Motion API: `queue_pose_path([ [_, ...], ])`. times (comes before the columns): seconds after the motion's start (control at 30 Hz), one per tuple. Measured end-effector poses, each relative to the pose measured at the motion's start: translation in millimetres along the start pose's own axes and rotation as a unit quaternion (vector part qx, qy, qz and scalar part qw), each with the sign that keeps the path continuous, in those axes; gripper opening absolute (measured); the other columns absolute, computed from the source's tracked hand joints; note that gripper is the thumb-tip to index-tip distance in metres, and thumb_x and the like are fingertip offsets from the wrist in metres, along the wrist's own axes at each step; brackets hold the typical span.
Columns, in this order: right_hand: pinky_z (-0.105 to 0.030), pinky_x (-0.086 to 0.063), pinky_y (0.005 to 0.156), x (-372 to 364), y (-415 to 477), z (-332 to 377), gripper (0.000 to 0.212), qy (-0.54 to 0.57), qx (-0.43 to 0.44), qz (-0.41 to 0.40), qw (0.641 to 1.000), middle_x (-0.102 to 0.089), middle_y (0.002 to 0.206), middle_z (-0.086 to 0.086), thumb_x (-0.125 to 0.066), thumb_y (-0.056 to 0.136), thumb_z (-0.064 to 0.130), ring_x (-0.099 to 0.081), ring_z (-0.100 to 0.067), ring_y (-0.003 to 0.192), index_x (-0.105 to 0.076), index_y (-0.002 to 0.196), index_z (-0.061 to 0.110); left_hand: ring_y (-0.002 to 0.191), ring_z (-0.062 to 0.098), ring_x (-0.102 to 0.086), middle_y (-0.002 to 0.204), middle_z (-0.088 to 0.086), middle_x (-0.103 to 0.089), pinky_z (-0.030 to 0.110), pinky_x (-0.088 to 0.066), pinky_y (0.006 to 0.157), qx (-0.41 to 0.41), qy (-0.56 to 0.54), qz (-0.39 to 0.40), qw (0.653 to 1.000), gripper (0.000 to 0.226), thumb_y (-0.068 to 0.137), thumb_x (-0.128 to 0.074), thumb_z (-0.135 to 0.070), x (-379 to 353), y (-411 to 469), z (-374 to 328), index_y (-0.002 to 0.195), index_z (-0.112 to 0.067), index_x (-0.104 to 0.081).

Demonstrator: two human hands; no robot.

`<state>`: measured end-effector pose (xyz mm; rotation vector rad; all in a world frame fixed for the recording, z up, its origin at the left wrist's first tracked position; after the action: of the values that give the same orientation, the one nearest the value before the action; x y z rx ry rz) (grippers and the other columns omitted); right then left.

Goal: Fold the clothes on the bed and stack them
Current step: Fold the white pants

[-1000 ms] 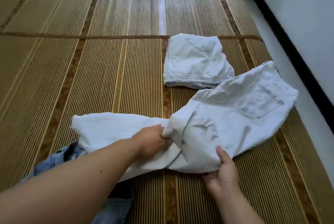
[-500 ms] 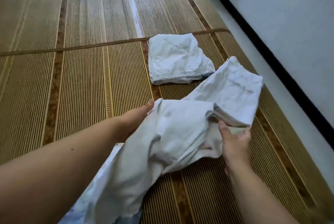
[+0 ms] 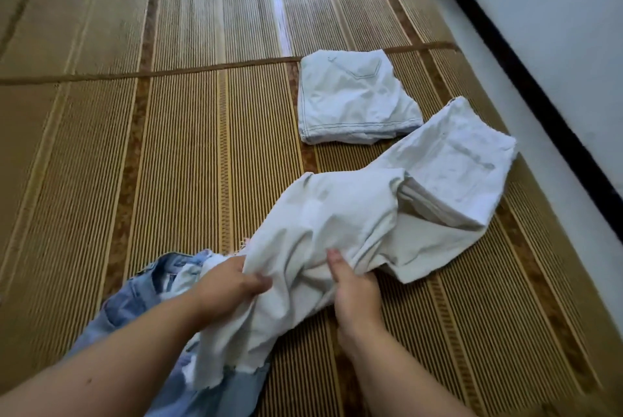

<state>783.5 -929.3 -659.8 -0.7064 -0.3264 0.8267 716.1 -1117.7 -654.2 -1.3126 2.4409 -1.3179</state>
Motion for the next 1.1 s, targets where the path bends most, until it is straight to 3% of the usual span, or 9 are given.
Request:
queue_pose_path([
  [0.17, -0.032, -0.055, 0.065, 11, -30, 20, 0.026, 0.069, -0.027, -0.003, 0.997, -0.075, 0.082, 0.0, -0.062, 0.089, 0.041, -0.072, -0.019, 0.074, -0.067, 0.088, 0.015, 0.084, 0.025, -0.072, 0.092, 0.006, -0.075, 0.041, -0.056, 0.08, -0.007, -0.023, 0.055, 0.998, 0.016, 0.084, -0.066, -0.018, 45, -32, -35, 0.1, -0.016, -0.07],
  [0.3, -0.053, -0.053, 0.087, 5, -48, 18, 0.037, 0.181, -0.09, 0.028, 0.979, -0.074, 0.098, -0.013, -0.054, 0.094, 0.043, -0.07, -0.034, 0.09, -0.068, 0.104, 0.01, 0.082, 0.032, -0.071, 0.095, 0.018, -0.073, 0.036, -0.058, 0.069, 0.034, -0.07, 0.094, 0.993, 0.016, 0.082, -0.067, -0.016, 76, -49, -42, 0.094, -0.007, -0.073],
  [0.47, -0.058, -0.051, 0.088, 11, -47, 0, 0.043, 0.211, -0.093, -0.028, 0.973, -0.07, 0.107, -0.019, -0.053, 0.094, 0.045, -0.067, -0.04, 0.095, -0.065, 0.114, 0.009, 0.092, 0.024, -0.068, 0.093, 0.005, -0.073, 0.04, -0.051, 0.093, 0.051, 0.001, 0.055, 0.997, 0.016, 0.091, -0.063, -0.029, 113, -42, -13, 0.088, -0.018, -0.074],
  [0.57, -0.045, -0.057, 0.074, 13, -56, -31, 0.038, 0.131, -0.029, -0.103, 0.986, -0.069, 0.109, -0.015, -0.062, 0.092, 0.031, -0.068, -0.033, 0.09, -0.057, 0.123, 0.011, 0.101, 0.033, -0.067, 0.109, 0.017, -0.07, 0.048, -0.049, 0.097, 0.111, -0.1, 0.107, 0.983, 0.036, 0.093, -0.056, -0.042, 101, -38, 38, 0.11, -0.013, -0.068],
  [0.63, -0.04, -0.055, 0.078, 4, -74, -57, 0.066, 0.023, 0.016, -0.126, 0.992, -0.061, 0.122, -0.009, -0.071, 0.085, 0.016, -0.064, -0.027, 0.098, -0.036, 0.141, 0.019, 0.107, 0.032, -0.064, 0.115, 0.014, -0.068, 0.045, -0.048, 0.098, 0.145, -0.107, 0.147, 0.973, 0.048, 0.09, -0.055, -0.052, 81, -40, 76, 0.123, -0.018, -0.06],
  [0.7, -0.031, -0.044, 0.095, -9, -91, -81, 0.103, -0.092, 0.056, -0.11, 0.988, -0.045, 0.133, 0.002, -0.074, 0.079, 0.003, -0.051, -0.019, 0.114, -0.004, 0.152, 0.027, 0.101, 0.022, -0.065, 0.114, 0.002, -0.065, 0.037, -0.053, 0.089, 0.094, -0.032, 0.15, 0.984, 0.052, 0.088, -0.064, -0.042, 66, -39, 102, 0.134, -0.025, -0.048],
  [0.77, -0.015, -0.034, 0.092, -23, -105, -105, 0.112, -0.164, 0.09, -0.097, 0.978, -0.035, 0.132, 0.007, -0.072, 0.078, -0.003, -0.043, -0.009, 0.116, 0.008, 0.152, 0.025, 0.101, 0.018, -0.063, 0.116, -0.004, -0.061, 0.033, -0.053, 0.087, 0.025, 0.065, 0.155, 0.986, 0.075, 0.082, -0.074, -0.033, 55, -42, 121, 0.143, -0.033, -0.032],
  [0.9, -0.023, -0.04, 0.083, -32, -122, -147, 0.102, -0.212, 0.057, -0.142, 0.965, -0.05, 0.12, -0.002, -0.067, 0.084, 0.006, -0.057, -0.022, 0.107, 0.006, 0.152, 0.027, 0.108, 0.02, -0.055, 0.134, -0.001, -0.05, 0.028, -0.045, 0.091, -0.025, 0.185, 0.122, 0.975, 0.104, 0.073, -0.078, -0.038, 52, -41, 154, 0.149, -0.041, -0.008],
  [1.1, -0.028, -0.042, 0.086, -21, -144, -144, 0.058, -0.162, 0.053, -0.171, 0.971, -0.055, 0.133, -0.006, -0.048, 0.097, 0.009, -0.056, -0.023, 0.108, -0.025, 0.149, 0.021, 0.082, 0.005, -0.058, 0.099, -0.01, -0.059, 0.017, -0.044, 0.062, -0.036, 0.17, 0.123, 0.977, 0.066, 0.078, -0.07, -0.019, 64, -45, 159, 0.134, -0.034, -0.039],
])
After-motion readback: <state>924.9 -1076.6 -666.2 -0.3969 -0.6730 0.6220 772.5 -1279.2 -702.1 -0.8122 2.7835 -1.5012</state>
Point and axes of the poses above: each hand's wrist, its own y-axis towards the middle knuckle, its own x-axis out of the back of the hand, z = x × y, the point moved 6 cm from there along y, towards the middle knuckle
